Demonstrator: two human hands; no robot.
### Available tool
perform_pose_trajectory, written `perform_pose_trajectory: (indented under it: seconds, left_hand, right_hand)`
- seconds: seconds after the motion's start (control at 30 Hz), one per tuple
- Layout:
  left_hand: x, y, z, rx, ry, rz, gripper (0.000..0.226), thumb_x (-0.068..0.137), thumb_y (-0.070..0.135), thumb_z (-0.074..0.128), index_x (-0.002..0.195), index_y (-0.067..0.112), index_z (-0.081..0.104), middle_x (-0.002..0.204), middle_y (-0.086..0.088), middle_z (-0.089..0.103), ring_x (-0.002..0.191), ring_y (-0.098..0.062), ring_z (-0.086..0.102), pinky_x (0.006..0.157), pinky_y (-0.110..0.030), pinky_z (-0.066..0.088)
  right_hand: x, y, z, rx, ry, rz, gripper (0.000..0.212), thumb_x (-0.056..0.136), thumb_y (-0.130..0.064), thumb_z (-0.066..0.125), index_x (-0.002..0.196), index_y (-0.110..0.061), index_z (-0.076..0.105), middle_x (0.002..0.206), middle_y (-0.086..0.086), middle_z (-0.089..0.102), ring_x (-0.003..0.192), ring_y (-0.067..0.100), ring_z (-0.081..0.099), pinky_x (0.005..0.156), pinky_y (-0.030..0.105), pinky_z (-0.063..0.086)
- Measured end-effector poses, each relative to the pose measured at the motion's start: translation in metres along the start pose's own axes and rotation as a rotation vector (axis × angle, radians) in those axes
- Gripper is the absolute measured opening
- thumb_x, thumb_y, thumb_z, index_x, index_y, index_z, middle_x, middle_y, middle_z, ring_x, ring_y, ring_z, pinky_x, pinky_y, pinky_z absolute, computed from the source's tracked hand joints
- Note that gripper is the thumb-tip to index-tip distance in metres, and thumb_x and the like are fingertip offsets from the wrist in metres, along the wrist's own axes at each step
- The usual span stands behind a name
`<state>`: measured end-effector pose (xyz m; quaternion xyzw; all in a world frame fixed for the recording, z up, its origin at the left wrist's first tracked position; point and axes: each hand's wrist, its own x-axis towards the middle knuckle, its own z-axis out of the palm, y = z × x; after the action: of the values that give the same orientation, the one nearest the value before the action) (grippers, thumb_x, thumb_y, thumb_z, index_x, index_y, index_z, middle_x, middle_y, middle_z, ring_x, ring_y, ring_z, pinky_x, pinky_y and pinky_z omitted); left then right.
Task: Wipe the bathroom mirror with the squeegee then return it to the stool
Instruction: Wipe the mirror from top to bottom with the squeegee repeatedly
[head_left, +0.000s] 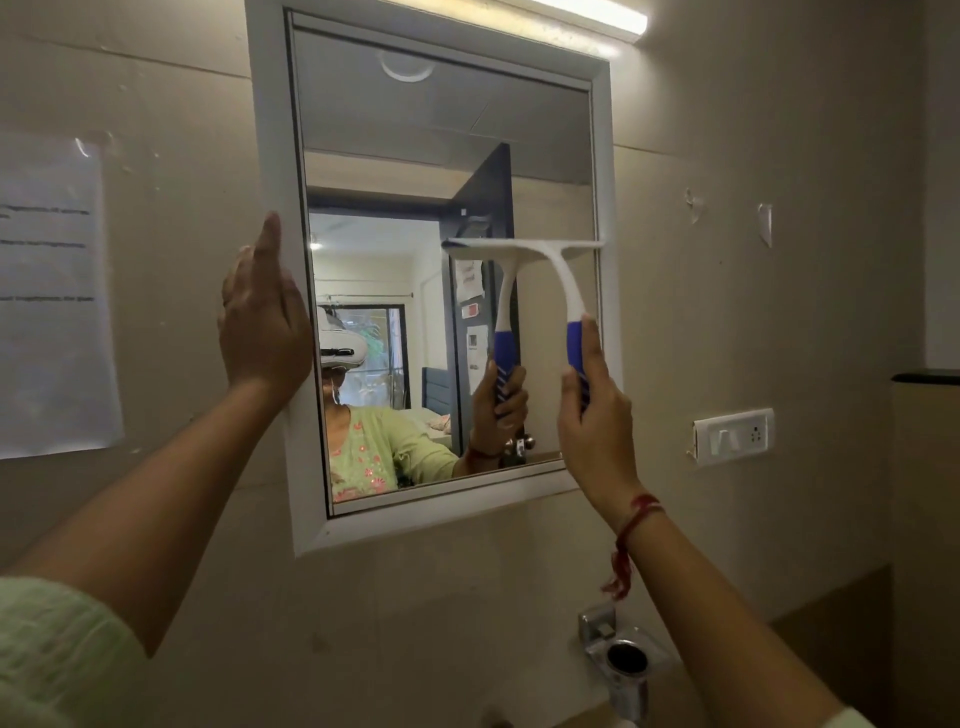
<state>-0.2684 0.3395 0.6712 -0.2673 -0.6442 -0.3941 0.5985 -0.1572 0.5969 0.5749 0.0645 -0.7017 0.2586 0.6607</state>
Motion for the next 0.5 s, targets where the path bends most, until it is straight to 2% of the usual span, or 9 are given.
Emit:
perform_pose_trajectory:
  seconds: [0.13, 0.27, 0.4, 0.5]
  left_hand:
    - [0.000, 0.001, 0.000, 0.002, -0.002, -0.013, 0.047, 0.099, 0.024, 0.024, 0.146, 0.025, 0.020, 0.143, -0.012, 0.041, 0.132, -0.034, 0.034, 0.104, -0.050, 0.034]
    - [0.000, 0.001, -0.001, -0.007, -0.007, -0.013, 0.047, 0.098, 0.023, 0.024, 0.146, 0.025, 0.021, 0.143, -0.012, 0.042, 0.132, -0.034, 0.034, 0.105, -0.050, 0.034]
    - [0.000, 0.001, 0.000, -0.007, -0.004, -0.017, 0.047, 0.098, 0.024, 0.024, 0.145, 0.026, 0.021, 0.141, -0.013, 0.043, 0.131, -0.034, 0.035, 0.103, -0.050, 0.035]
    - [0.000, 0.000, 0.000, 0.000, 0.001, -0.022, 0.047, 0.099, 0.025, 0.024, 0.145, 0.028, 0.021, 0.140, -0.013, 0.044, 0.130, -0.034, 0.036, 0.102, -0.049, 0.036]
  right_hand:
    - [-0.033, 0.008, 0.001, -0.007, -0.024, 0.019, 0.053, 0.092, -0.043, 0.028, 0.135, -0.057, 0.000, 0.083, -0.012, 0.043, 0.056, -0.002, 0.045, 0.049, 0.011, 0.038]
    - [-0.077, 0.018, -0.005, -0.010, -0.071, 0.050, 0.054, 0.091, -0.043, 0.030, 0.138, -0.052, 0.004, 0.078, -0.022, 0.041, 0.055, 0.002, 0.048, 0.049, 0.013, 0.039]
    - [-0.061, 0.010, -0.010, 0.031, -0.053, 0.061, 0.053, 0.091, -0.047, 0.029, 0.139, -0.052, 0.007, 0.082, -0.025, 0.037, 0.063, -0.007, 0.050, 0.051, 0.008, 0.042]
    - [-0.048, 0.003, -0.006, 0.040, -0.037, 0.071, 0.054, 0.090, -0.050, 0.027, 0.140, -0.048, 0.007, 0.073, -0.018, 0.041, 0.055, -0.002, 0.048, 0.047, 0.011, 0.041]
